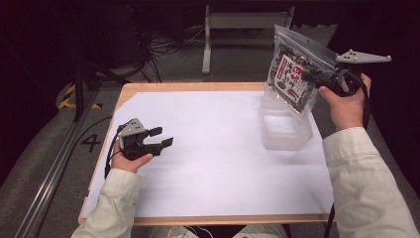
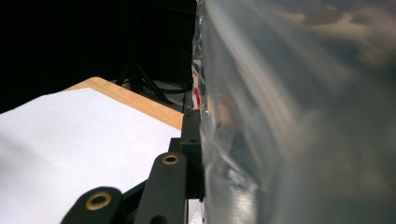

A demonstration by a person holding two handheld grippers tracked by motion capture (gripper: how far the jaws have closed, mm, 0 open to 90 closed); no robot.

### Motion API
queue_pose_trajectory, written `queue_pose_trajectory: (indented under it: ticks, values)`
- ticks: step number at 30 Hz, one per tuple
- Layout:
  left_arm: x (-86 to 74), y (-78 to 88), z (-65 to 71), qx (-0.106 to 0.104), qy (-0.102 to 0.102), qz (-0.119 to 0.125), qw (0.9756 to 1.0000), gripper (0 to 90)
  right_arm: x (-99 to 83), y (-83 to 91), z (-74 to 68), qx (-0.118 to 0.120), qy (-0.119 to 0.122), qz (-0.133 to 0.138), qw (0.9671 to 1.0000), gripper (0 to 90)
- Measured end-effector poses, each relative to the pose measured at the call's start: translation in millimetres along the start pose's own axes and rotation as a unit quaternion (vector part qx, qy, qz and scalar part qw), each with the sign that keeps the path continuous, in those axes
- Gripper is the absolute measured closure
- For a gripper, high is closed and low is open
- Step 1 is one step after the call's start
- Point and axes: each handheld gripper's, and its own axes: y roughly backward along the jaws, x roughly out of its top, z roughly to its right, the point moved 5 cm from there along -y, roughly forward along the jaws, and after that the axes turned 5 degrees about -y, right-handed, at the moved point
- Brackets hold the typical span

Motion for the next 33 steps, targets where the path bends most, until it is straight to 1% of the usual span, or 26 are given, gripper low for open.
queue_pose_trajectory:
  ticks: [2, 4, 7, 13, 14, 16, 19, 23, 26, 30, 33]
  values:
    - [0.7, 0.9, 0.7, -0.006, 0.007, 0.005, 1.0, 37.5, -1.9, -1.0, 0.6, -0.005, 0.002, -0.007, 1.0, 75.9]
    - [1.4, 0.7, 0.5, -0.006, 0.001, 0.009, 0.9999, 37.6, -3.5, -2.0, 1.7, -0.009, 0.0, -0.008, 0.9999, 75.9]
    - [0.5, 0.2, 0.8, -0.002, 0.003, 0.004, 1.0, 37.5, -6.0, -3.6, 3.6, -0.017, 0.002, -0.007, 0.9998, 75.8]
    - [-0.2, -0.3, 0.4, 0.001, -0.003, 0.002, 1.0, 37.0, -15.6, -8.8, 4.5, -0.02, 0.009, -0.016, 0.9996, 75.8]
    - [-0.4, -0.2, -0.2, 0.001, -0.007, 0.0, 1.0, 37.0, -17.7, -9.8, 4.6, -0.02, 0.01, -0.018, 0.9996, 75.8]
    - [-0.7, -0.4, 0.0, 0.001, -0.005, -0.001, 1.0, 37.0, -21.8, -12.1, 5.0, -0.019, 0.01, -0.02, 0.9996, 75.8]
    - [-0.7, -0.4, 0.7, -0.001, -0.003, 0.0, 1.0, 36.9, -29.1, -15.4, 6.2, -0.008, 0.009, -0.022, 0.9997, 75.7]
    - [-1.5, -1.2, 0.9, -0.003, 0.001, -0.003, 1.0, 36.8, -38.8, -18.6, 9.0, -0.011, 0.01, -0.032, 0.9994, 75.7]
    - [-1.7, -1.9, 0.3, -0.004, -0.004, -0.004, 1.0, 36.7, -43.4, -19.6, 10.0, -0.009, 0.01, -0.03, 0.9994, 75.7]
    - [-1.9, -2.4, 0.3, -0.003, -0.003, -0.004, 1.0, 36.7, -50.1, -21.3, 10.9, -0.005, 0.006, -0.032, 0.9995, 75.7]
    - [-2.8, -3.5, 0.8, -0.006, 0.001, -0.007, 1.0, 36.5, -58.3, -24.9, 11.8, -0.005, 0.001, -0.045, 0.999, 75.6]
